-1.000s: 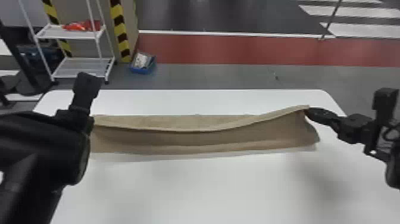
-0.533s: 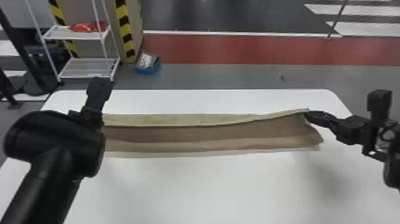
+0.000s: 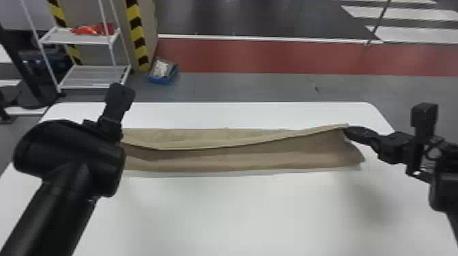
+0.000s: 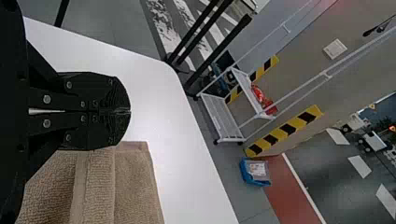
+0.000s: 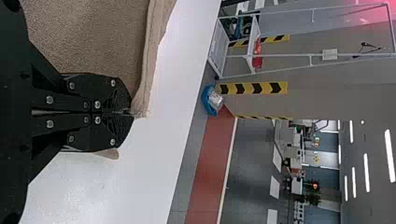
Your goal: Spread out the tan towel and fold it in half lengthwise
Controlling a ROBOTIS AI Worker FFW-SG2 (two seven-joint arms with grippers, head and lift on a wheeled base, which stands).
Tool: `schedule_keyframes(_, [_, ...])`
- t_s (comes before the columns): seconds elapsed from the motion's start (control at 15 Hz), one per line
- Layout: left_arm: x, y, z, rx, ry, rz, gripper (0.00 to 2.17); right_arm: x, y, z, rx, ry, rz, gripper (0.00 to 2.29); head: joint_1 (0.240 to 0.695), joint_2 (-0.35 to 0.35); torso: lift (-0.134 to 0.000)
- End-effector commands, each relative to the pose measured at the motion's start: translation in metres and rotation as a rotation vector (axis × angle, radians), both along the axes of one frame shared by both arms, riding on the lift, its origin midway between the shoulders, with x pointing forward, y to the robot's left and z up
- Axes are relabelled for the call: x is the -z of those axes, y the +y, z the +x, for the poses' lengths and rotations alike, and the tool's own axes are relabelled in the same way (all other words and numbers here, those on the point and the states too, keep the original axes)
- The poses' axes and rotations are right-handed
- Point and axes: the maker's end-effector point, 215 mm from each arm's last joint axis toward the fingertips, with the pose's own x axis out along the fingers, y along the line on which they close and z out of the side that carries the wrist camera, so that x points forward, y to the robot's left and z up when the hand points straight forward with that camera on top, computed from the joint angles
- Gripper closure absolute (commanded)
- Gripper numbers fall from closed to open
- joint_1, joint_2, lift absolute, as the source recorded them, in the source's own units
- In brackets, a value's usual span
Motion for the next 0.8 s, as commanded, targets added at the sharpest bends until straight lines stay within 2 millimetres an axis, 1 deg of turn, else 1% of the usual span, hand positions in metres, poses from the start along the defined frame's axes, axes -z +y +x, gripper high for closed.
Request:
schedule_keyframes(0.0, [0.010, 0.000, 0.003, -0.004, 0.029, 0.032, 1.81, 0.004, -0.006, 0.000, 0.017, -0.001, 0.002, 1.48, 0.695, -0.072, -0.128])
schedule_keyframes(0.07, [0.012, 0.003, 0.005, -0.013, 0.036, 0.051, 1.71, 0.004, -0.009, 0.001, 0.028, -0.010, 0.006, 1.47, 0.695, -0.074, -0.128])
schedule_keyframes(0.13, [0.014, 0.002, 0.007, -0.011, 0.041, 0.063, 1.62, 0.005, -0.011, 0.001, 0.036, -0.010, 0.006, 1.46, 0.695, -0.076, -0.128])
schedule_keyframes(0.2, [0.015, 0.000, 0.011, -0.003, 0.036, 0.068, 1.34, 0.007, -0.013, 0.001, 0.038, -0.009, 0.009, 1.46, 0.695, -0.077, -0.128])
schedule_keyframes(0.27, [0.007, -0.006, 0.021, 0.021, -0.008, 0.063, 0.62, 0.007, -0.014, 0.001, 0.041, -0.009, 0.011, 1.46, 0.695, -0.078, -0.128])
schedule_keyframes(0.33, [0.004, -0.009, 0.026, 0.037, -0.026, 0.057, 0.16, 0.005, -0.015, 0.002, 0.044, -0.012, 0.015, 1.46, 0.695, -0.080, -0.128])
schedule_keyframes(0.4, [0.002, -0.012, 0.028, 0.047, -0.034, 0.051, 0.02, 0.004, -0.014, 0.004, 0.041, -0.013, 0.015, 1.46, 0.695, -0.085, -0.128])
schedule_keyframes(0.47, [-0.002, -0.016, 0.035, 0.069, -0.061, 0.045, 0.01, 0.004, -0.011, 0.005, 0.036, -0.010, 0.013, 1.46, 0.695, -0.089, -0.128])
schedule_keyframes(0.53, [-0.001, -0.018, 0.038, 0.084, -0.071, 0.043, 0.02, 0.003, -0.009, 0.009, 0.033, -0.008, 0.017, 1.46, 0.695, -0.092, -0.128])
schedule_keyframes(0.73, [-0.002, -0.017, 0.044, 0.103, -0.117, 0.056, 0.03, 0.006, -0.009, 0.017, 0.053, 0.000, 0.037, 1.46, 0.695, -0.093, -0.128])
